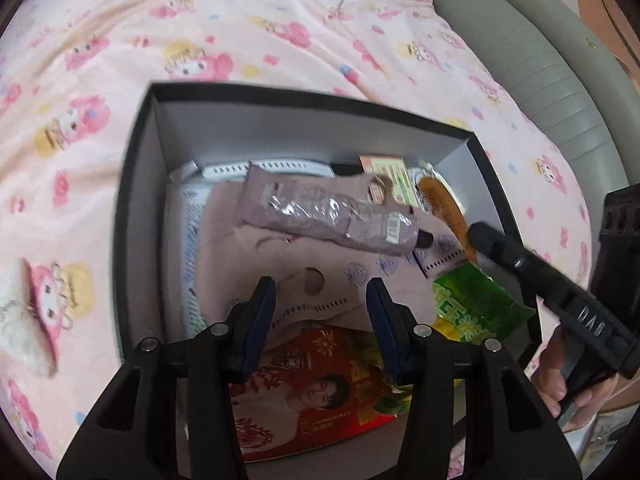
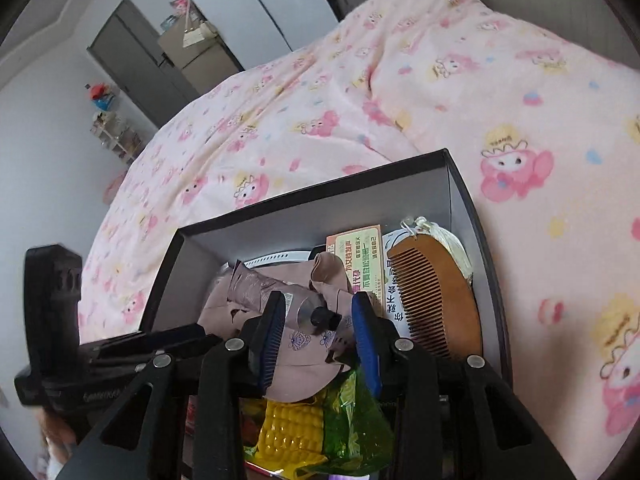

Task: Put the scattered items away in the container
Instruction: 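Lower the cream tube into the box onto the beige strap, then open both grippers to release the cream tube and lift away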

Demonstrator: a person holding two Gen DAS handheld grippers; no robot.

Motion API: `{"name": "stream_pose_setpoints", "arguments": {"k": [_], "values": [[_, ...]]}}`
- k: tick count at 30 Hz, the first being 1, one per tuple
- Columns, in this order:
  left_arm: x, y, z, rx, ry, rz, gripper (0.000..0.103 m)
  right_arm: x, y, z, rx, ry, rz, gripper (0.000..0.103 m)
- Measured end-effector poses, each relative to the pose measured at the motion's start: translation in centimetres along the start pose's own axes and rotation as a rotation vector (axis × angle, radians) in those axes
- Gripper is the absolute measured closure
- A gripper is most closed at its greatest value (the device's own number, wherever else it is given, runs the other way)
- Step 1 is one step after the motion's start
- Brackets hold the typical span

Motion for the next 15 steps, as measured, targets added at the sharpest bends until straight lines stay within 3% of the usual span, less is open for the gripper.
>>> {"name": "stream_pose_setpoints", "arguments": {"k": [4,7,15], "values": [[-1.0,0.8,0.6,-0.013,-0.008,-0.044,0.055,-1.6,2.0,-0.1,0.000,0.004,-0.095,0.071],[-0.4,0.8,1.1,-0.015,-0.002,-0.007,0.055,-2.3,2.9,0.1,0.010,0.049,-0.113,0.071],[7.1,2.0,5.6,-0.102,0.034,0.172,0.047,2.9,3.8,-3.8,0.123,0.134,0.055,0.071]]}}
Point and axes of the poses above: each gripper's, at about its wrist camera, not at the fingertips, and x roughly against the way its jaws point, z to its right, y to its underside, the point moved 8 cm from there along -x, roughly the way its jaws point, and after that the axes turned 11 degrees about -x, right-handed, at the moved point
